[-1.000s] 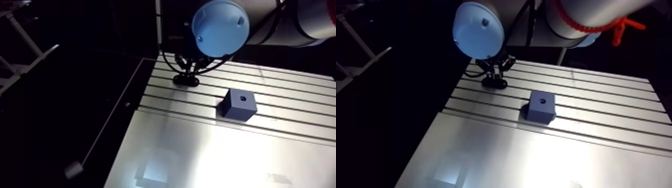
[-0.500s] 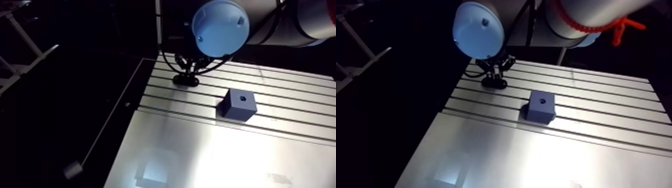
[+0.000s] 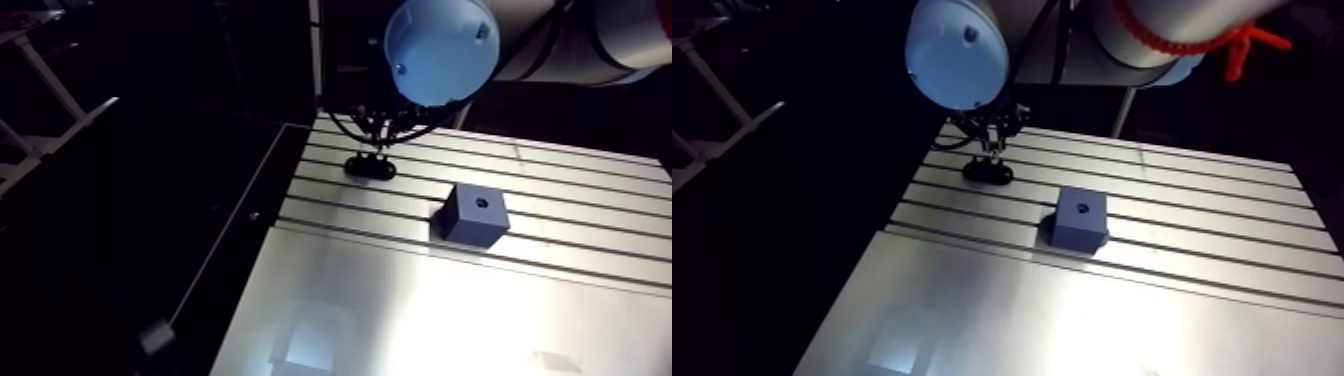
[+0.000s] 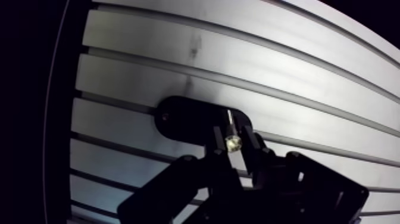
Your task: Pick up the M10 bolt and insert it into the hex recess until seated.
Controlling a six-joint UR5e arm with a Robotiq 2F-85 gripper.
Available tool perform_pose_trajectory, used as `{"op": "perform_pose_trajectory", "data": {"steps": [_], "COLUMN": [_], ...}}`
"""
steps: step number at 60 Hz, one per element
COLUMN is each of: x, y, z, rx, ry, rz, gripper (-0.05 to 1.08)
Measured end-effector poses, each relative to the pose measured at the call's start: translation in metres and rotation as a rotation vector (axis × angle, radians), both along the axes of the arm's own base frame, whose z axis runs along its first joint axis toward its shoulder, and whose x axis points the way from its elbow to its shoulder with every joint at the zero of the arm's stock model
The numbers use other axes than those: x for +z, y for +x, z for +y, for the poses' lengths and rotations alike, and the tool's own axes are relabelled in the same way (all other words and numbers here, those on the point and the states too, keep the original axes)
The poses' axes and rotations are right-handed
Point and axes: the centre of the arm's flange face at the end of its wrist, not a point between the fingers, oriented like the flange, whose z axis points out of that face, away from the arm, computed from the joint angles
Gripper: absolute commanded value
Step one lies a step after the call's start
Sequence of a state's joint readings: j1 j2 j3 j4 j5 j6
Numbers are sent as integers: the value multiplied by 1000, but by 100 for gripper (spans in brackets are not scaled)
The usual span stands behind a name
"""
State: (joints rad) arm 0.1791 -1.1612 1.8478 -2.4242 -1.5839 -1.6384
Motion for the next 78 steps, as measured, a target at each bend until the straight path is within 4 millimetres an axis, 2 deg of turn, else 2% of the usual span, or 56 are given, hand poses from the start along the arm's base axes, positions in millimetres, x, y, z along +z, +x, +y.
{"op": "perform_pose_trajectory", "data": {"steps": [12,41,44,57,78], "x": [25,115,129,156,182], "y": [-3,-3,-1,6,19], "z": [3,15,22,53,111], "rx": [4,85,105,159,241], "ry": [-4,5,14,41,93], "rz": [26,39,6,-80,-224], "gripper": [78,79,79,79,80]}}
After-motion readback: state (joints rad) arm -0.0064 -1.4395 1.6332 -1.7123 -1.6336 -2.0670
